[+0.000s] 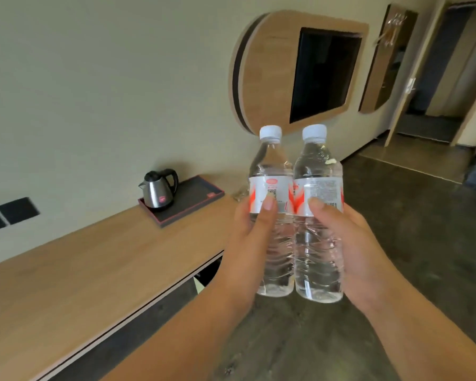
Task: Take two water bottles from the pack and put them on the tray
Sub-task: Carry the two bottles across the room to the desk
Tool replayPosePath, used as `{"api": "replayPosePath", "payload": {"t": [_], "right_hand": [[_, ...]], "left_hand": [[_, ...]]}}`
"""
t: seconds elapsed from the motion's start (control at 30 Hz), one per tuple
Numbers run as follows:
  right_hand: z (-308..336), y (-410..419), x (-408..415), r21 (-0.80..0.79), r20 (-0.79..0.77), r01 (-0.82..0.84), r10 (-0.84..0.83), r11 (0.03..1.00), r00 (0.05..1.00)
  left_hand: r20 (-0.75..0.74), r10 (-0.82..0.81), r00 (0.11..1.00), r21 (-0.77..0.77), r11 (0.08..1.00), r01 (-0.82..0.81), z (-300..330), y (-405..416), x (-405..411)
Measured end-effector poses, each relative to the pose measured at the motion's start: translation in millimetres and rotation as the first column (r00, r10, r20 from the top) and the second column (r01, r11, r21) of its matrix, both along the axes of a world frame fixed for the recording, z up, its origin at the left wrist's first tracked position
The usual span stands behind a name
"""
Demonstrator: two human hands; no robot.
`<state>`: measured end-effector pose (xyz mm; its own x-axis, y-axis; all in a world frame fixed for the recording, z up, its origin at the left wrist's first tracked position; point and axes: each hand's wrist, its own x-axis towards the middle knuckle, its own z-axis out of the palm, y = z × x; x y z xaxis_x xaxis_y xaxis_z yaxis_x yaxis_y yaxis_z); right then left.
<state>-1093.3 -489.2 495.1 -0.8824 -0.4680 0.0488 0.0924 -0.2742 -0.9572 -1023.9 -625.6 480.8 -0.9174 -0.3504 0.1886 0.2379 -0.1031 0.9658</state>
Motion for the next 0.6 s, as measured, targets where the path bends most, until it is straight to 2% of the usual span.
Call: {"api": "replayPosePath", "payload": {"t": [0.13, 0.4, 0.6], "right_hand": [[-10, -43, -69, 0.025, 0.001, -0.103, 0.103, 0.994, 0.995], [-28, -133, -206, 0.101, -0.055, -0.178, 0.184, 0.979, 0.981], [-14, -191, -314, 0.287, -0.149, -0.252, 0.303, 0.924, 0.941]], "left_hand": [[0.025, 0.067, 0.997, 0.0, 0.998, -0.067, -10, -35, -51], [0.038, 0.108, 0.993, 0.003, 0.994, -0.108, -39, -128, -179], [0.124, 0.103, 0.987, -0.093, 0.991, -0.091, -41, -213, -270]]}}
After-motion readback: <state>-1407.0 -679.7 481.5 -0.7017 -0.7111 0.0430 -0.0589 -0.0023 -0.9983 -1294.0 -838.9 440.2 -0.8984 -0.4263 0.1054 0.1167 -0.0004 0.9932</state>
